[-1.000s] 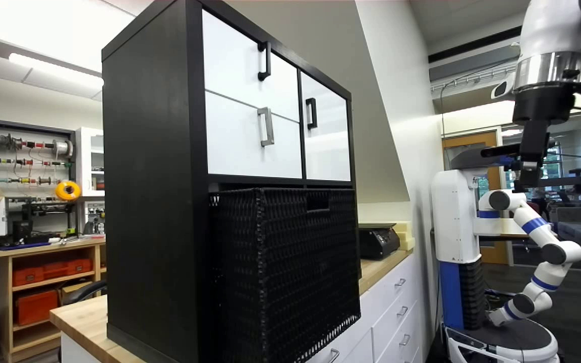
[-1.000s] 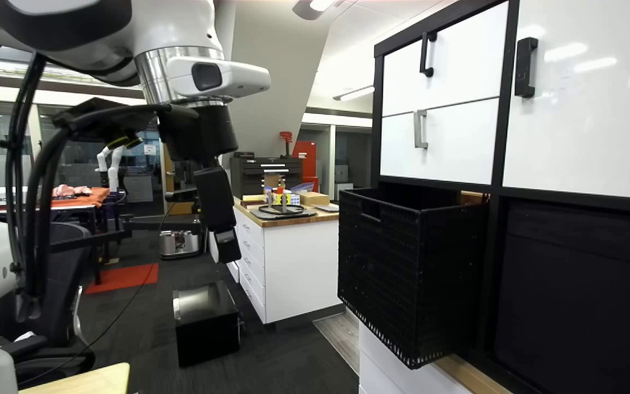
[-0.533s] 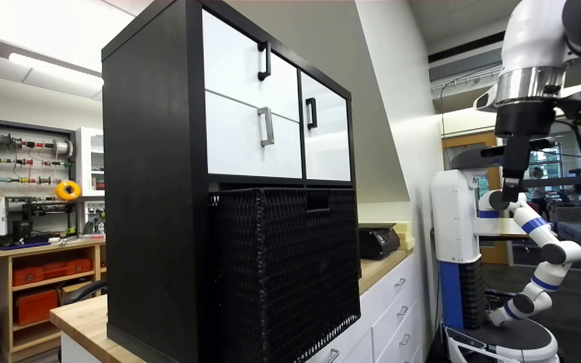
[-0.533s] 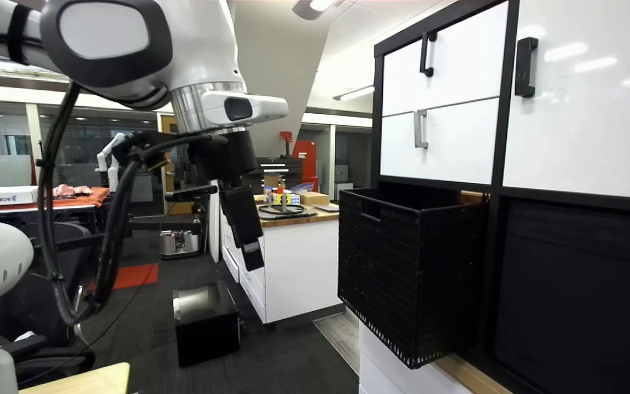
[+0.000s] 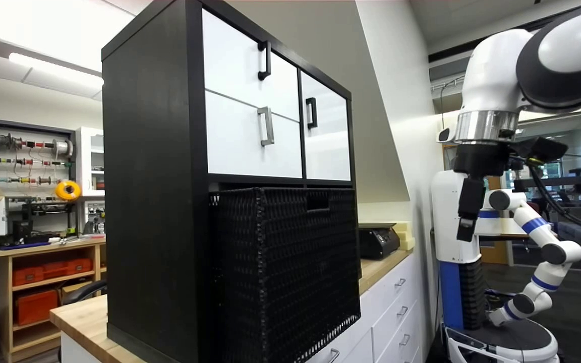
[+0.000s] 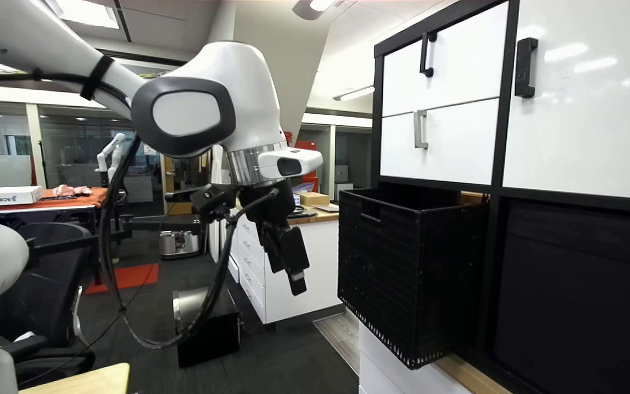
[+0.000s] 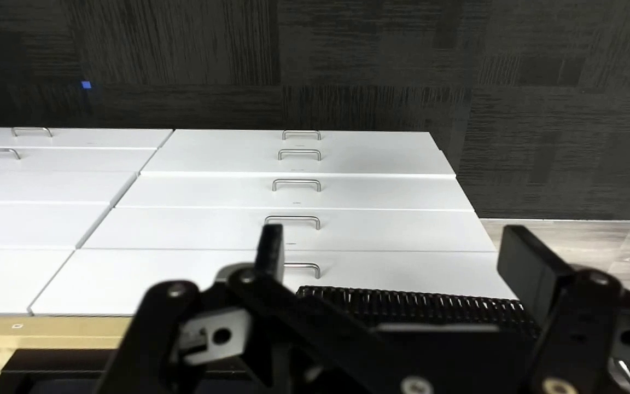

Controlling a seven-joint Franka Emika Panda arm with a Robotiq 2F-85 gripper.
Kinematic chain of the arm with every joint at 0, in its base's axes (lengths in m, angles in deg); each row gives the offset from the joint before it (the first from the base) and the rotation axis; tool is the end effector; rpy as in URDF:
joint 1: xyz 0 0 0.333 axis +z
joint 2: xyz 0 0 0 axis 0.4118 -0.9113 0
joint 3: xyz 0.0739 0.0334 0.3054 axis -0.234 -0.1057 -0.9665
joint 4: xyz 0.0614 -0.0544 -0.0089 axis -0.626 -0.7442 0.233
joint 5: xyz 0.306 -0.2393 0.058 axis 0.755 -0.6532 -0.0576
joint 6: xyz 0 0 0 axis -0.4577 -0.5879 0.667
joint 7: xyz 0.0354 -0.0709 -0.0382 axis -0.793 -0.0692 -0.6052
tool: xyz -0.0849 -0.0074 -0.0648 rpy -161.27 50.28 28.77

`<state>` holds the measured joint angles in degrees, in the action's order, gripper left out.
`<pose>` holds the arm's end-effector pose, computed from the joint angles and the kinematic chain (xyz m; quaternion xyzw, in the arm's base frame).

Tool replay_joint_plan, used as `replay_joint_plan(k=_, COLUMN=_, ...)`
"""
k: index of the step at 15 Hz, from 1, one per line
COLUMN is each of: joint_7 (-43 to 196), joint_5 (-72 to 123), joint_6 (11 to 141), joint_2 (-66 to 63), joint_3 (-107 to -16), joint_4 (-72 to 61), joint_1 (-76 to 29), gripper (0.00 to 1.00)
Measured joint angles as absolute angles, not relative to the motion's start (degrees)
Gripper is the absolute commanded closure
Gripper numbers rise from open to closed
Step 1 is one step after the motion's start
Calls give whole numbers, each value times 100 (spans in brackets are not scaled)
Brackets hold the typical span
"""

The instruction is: Push the basket backwards

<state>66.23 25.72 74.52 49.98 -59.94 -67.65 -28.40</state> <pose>0.3667 -0.0601 0.4372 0.9928 -0.0127 0.1186 0.0075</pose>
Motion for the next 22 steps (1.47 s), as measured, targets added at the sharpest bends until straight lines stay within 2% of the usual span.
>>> replay_joint_plan(k=10, joint_7=6791, joint_5=2914, joint_6=9234, joint_2=2829, joint_3=-6237, joint_4=-5953, joint_1=-2558, gripper=0)
replay_joint_plan(k=22, joint_7=7029, joint_5=2919, joint_6=9734, joint_2=438, joint_3=-6345, joint_4=-3624, joint_1=-2513, gripper=0)
